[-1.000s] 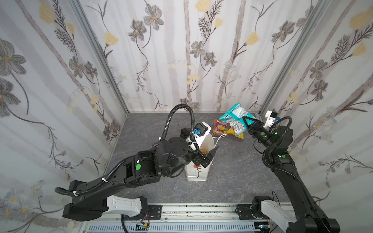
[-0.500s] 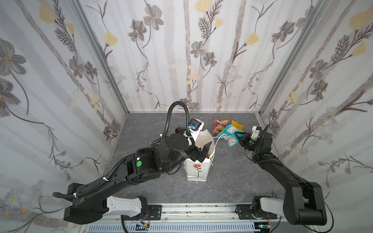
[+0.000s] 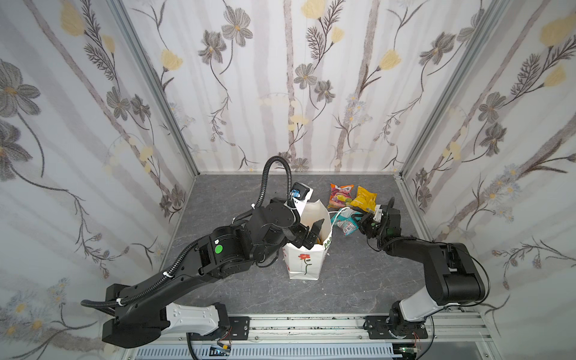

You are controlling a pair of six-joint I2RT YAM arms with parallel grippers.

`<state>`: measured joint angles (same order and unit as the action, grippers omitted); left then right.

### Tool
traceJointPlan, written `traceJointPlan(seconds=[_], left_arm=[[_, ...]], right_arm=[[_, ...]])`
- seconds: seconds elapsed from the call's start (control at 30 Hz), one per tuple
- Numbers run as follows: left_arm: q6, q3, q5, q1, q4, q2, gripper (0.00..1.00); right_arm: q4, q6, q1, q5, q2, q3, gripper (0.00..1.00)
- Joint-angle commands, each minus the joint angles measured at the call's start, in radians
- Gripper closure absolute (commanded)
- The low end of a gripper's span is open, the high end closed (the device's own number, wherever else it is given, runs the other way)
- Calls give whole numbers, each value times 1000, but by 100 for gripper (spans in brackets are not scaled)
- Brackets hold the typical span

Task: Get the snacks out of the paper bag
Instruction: 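Lower the teal pack with the right gripper beside the bag and release it, then bring the right gripper back beside the bag while the left gripper lowers into the bag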

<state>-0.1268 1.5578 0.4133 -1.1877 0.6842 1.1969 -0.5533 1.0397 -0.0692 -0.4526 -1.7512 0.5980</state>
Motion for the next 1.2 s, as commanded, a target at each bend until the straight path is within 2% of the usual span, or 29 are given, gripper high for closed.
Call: traceJointPlan(seconds=[0.0,0.4,0.73,0.87,0.97,1.17], left_arm=[[-25,-1,-11,5,15,1,0],[-30,-12,-19,15,4,1,0],[-36,-8,-20,21,11,9,0],[-40,-3,-34,24,13,18,0],[-45,6,-34,23,22,26,0],[-93,27,13,45,53,44,0]], right_arm=[[-110,7,-17,14,-44,15,98],[2,-112,-48,83,-44,-13,75],[206,-283,-45,163,44,-6,41],[260,-336,-36,180,96,-7,21],[315,-376,-31,206,146,-2,10],[422,-414,-26,248,365,34,7]])
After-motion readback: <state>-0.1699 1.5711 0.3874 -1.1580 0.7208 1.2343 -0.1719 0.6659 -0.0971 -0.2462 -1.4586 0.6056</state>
